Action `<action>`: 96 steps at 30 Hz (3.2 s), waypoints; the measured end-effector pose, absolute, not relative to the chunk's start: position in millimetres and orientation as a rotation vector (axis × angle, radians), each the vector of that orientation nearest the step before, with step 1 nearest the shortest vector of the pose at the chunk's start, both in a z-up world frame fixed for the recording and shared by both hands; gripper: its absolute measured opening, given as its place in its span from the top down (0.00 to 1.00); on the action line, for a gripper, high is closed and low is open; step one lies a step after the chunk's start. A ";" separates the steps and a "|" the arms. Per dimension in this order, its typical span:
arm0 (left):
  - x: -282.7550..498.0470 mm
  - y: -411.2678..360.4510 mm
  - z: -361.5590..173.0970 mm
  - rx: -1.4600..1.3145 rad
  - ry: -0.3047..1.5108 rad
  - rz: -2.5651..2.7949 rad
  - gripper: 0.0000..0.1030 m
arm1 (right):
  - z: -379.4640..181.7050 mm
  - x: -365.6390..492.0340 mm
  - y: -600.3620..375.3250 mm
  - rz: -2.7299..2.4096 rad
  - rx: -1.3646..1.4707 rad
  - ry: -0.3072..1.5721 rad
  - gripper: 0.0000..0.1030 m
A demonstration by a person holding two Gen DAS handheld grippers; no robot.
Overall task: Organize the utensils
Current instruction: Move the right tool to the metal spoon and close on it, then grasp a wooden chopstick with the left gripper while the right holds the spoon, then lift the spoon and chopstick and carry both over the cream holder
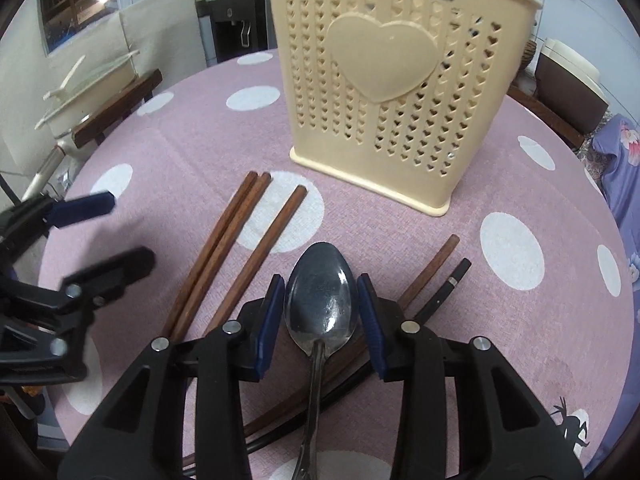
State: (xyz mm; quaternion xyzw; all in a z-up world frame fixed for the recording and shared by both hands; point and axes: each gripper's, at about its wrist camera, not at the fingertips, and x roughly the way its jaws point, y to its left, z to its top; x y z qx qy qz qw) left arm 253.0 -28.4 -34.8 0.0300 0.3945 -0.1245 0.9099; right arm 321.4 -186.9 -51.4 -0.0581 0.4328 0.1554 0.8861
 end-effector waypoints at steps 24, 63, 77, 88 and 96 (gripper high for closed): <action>292.9 -63.2 -53.3 0.141 0.911 -0.203 0.60 | 10.3 268.5 -218.8 0.205 0.081 0.699 0.63; 261.6 -20.3 62.8 -0.069 0.564 -0.242 0.92 | 54.7 233.4 -231.3 0.184 0.147 0.582 0.63; 262.0 -5.3 89.3 -0.099 0.508 -0.264 0.92 | 62.5 234.9 -226.4 0.200 0.154 0.575 0.64; 267.3 -8.3 132.7 -0.093 0.428 -0.289 0.92 | 96.7 254.9 -232.0 0.211 0.157 0.516 0.64; 283.5 -24.2 197.3 -0.073 0.343 -0.316 0.92 | 157.7 295.8 -240.5 0.188 0.181 0.447 0.64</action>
